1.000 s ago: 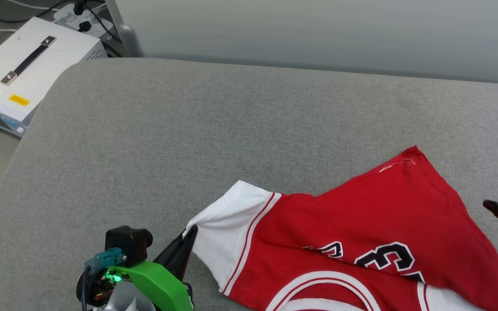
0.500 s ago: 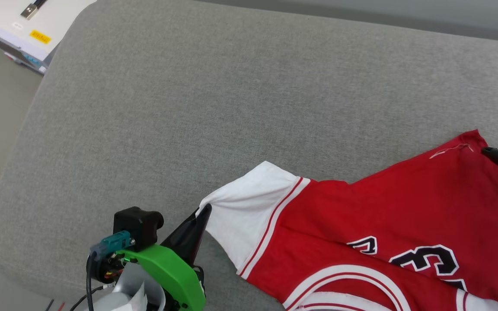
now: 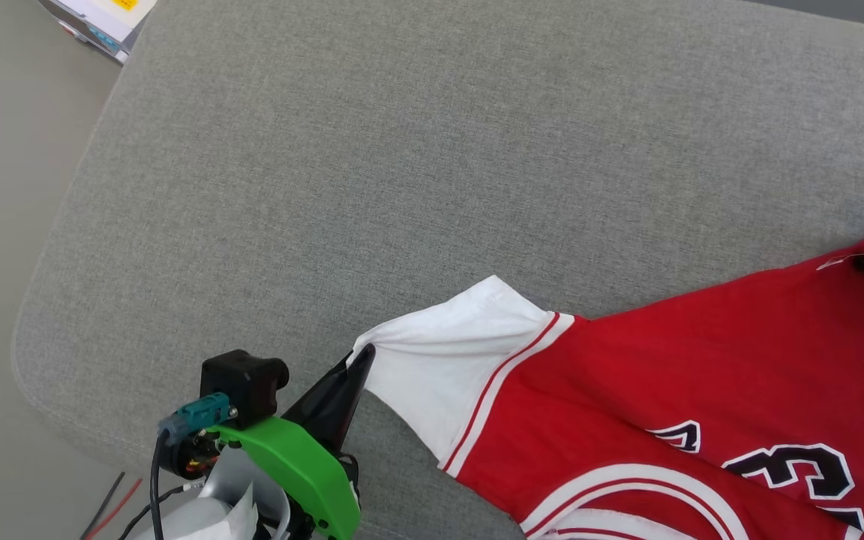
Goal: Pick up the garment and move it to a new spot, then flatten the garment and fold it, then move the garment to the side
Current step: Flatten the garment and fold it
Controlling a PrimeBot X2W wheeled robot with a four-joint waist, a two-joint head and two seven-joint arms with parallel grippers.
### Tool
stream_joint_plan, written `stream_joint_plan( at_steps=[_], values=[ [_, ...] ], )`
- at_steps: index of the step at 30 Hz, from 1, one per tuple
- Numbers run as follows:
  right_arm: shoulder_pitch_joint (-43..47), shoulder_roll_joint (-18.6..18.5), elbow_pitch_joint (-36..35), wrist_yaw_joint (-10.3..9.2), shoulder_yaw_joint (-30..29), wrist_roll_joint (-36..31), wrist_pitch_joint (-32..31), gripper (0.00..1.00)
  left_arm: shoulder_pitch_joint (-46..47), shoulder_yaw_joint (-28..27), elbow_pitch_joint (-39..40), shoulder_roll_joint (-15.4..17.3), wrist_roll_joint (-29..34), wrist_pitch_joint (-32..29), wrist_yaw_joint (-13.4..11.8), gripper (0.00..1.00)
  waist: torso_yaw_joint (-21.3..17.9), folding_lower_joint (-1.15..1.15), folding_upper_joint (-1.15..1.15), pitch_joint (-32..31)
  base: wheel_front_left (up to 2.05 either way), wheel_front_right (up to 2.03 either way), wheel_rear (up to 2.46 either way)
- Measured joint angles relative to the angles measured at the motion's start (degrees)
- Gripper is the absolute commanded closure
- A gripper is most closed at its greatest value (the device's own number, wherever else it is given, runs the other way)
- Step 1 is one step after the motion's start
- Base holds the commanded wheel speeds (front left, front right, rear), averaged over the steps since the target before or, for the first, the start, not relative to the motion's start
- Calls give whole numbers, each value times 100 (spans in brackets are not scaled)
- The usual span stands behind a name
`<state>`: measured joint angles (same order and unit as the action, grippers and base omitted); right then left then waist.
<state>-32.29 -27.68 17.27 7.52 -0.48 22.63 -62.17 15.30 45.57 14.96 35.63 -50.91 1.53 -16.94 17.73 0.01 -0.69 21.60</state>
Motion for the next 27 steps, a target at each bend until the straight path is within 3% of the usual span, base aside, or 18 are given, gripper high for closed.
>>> stream_joint_plan(
  at_steps=[4,6,7,21,27],
  values=[
    [0,-52,144,0,63,13,149,0,5,11,14,1,3,-8,0,100,32,0,0,19,0,0,0],
    [-1,-67,203,0,99,37,196,73,7,20,22,1,3,-15,0,100,37,0,0,15,0,0,0],
    [-3,-76,219,0,135,60,227,100,7,25,24,1,3,-18,0,100,38,0,0,10,0,0,0],
    [-119,-121,623,0,392,616,1638,100,7,-35,-7,49,2,-58,-65,100,-120,0,0,-347,0,0,0],
    [-365,-365,528,0,608,1006,2490,100,30,-204,40,219,0,-58,-127,100,-295,0,0,-713,0,0,0]
  ],
)
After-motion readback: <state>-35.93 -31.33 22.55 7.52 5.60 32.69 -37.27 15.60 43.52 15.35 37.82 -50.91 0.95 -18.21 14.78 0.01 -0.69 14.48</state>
